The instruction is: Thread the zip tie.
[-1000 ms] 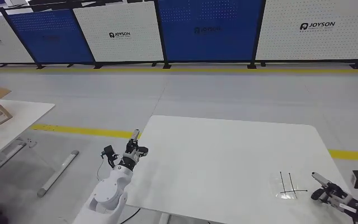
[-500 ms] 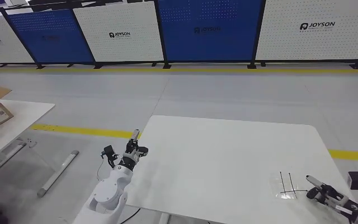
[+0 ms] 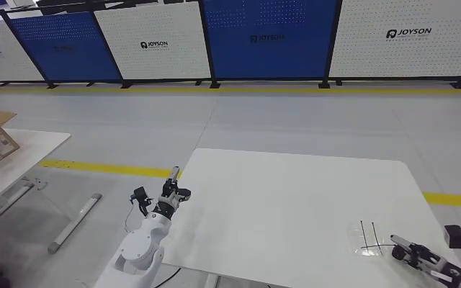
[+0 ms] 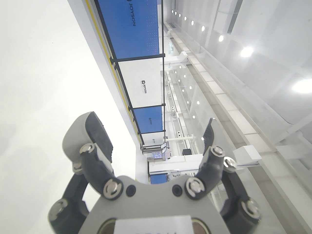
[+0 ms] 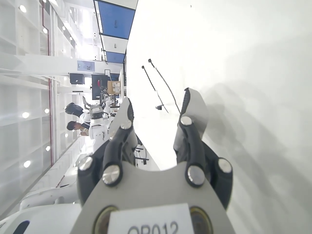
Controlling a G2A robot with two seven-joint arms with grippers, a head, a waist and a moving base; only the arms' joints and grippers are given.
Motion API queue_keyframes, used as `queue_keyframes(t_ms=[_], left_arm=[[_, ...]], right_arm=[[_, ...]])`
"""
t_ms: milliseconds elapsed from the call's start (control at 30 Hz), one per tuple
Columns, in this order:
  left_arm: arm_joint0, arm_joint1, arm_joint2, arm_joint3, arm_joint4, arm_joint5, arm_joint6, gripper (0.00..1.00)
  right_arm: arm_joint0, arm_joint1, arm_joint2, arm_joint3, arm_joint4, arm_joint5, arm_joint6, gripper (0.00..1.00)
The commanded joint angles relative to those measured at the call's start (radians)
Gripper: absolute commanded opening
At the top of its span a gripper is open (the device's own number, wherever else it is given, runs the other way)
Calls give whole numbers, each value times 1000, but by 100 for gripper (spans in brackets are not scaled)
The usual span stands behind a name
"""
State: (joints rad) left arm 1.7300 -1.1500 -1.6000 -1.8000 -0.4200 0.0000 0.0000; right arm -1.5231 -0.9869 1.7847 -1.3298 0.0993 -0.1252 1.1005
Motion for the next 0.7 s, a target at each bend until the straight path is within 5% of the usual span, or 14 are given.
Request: queue_keyframes(t_ms=[0, 667], left_arm=[[0, 0, 0, 0, 0, 0, 0, 100], [0, 0, 0, 0, 0, 0, 0, 100]], right_arm=[[-2, 1, 0, -2, 1, 3, -3, 37], [25, 16, -36, 20, -18, 12, -6, 23]])
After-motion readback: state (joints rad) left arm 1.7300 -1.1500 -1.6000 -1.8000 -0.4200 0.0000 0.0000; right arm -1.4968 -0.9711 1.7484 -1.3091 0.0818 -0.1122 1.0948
